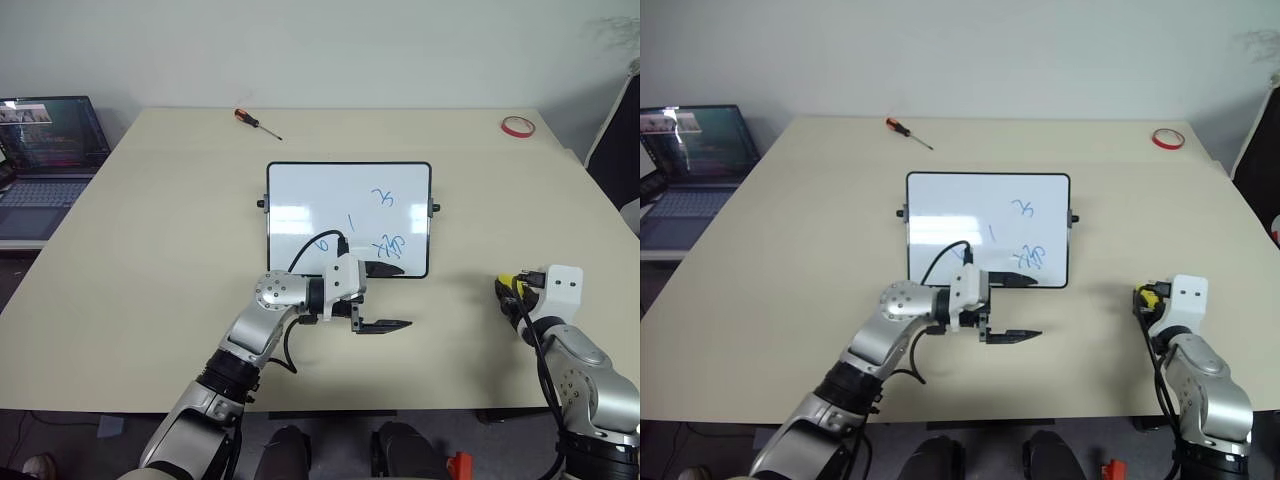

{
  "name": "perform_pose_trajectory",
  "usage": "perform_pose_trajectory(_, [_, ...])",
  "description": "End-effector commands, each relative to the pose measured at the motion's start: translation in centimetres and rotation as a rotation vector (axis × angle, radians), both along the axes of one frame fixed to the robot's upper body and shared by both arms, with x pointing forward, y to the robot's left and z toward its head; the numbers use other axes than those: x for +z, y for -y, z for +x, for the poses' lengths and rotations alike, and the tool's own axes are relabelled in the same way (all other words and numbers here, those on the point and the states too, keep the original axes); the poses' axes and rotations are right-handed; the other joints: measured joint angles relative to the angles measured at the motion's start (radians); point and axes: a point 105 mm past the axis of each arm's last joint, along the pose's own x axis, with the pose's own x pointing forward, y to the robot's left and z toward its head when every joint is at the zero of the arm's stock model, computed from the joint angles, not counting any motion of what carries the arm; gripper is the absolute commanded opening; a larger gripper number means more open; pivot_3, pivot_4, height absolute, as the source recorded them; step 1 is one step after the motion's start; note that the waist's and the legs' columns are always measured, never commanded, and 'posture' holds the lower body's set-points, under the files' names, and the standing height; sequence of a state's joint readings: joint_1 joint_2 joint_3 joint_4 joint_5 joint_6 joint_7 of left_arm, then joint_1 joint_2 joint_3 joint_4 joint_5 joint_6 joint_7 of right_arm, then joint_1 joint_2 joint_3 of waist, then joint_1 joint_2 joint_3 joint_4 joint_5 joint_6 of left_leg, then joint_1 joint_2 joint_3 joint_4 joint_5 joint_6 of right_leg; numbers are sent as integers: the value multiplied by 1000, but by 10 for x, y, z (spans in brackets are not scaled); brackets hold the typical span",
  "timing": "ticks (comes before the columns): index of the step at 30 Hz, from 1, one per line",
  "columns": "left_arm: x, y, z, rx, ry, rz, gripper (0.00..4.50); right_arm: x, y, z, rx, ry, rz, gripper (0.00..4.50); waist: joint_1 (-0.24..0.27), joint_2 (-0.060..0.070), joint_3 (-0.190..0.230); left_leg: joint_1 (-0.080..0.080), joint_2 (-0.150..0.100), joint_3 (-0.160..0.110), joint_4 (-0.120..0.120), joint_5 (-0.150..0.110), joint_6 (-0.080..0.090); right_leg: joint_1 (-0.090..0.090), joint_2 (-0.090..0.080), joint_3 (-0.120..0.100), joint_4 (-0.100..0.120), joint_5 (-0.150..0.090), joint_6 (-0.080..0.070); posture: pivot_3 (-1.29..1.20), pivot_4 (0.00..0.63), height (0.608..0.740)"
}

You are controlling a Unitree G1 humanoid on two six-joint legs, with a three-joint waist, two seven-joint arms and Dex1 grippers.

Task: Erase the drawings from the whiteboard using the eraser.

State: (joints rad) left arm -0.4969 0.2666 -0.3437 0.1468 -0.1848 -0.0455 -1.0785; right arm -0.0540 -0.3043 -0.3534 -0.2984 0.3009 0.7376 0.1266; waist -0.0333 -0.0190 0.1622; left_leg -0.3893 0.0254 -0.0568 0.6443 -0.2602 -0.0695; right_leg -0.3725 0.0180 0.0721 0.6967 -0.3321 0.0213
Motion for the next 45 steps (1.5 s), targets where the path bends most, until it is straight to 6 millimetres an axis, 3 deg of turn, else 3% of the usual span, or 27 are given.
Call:
perform_pose_trajectory(1, [26,5,3,26,78,-76,4500,21,1,3,-23,106,-18,1301,0,0,0,0,0,0,0,0,0,0,0,0,0,0,0,0,150,740])
perform_pose_trajectory(10, [53,-12,38,334,176,-215,4500,53,-18,20,20,296,-73,1301,-1,0,0,0,0,0,0,0,0,0,0,0,0,0,0,0,150,740])
perform_pose_trajectory(17, [38,-40,58,592,135,-211,4500,79,-56,55,119,453,-110,1301,-2,0,0,0,0,0,0,0,0,-1,0,0,0,0,0,0,150,740])
perform_pose_trajectory(25, [28,-53,66,691,135,-160,4500,102,-107,89,295,574,-150,1301,1,0,0,-1,1,0,0,0,0,-1,-2,-1,0,0,0,0,150,740])
perform_pose_trajectory(33, [30,-65,73,757,143,-159,4500,115,-132,109,383,638,-132,1301,1,1,0,-1,3,0,0,0,0,-1,-3,-1,0,0,0,0,150,740])
perform_pose_trajectory(45, [31,-66,72,774,142,-165,4500,120,-172,124,509,691,-109,1301,0,1,1,-1,4,0,0,0,0,-2,-4,-1,1,0,0,0,150,740])
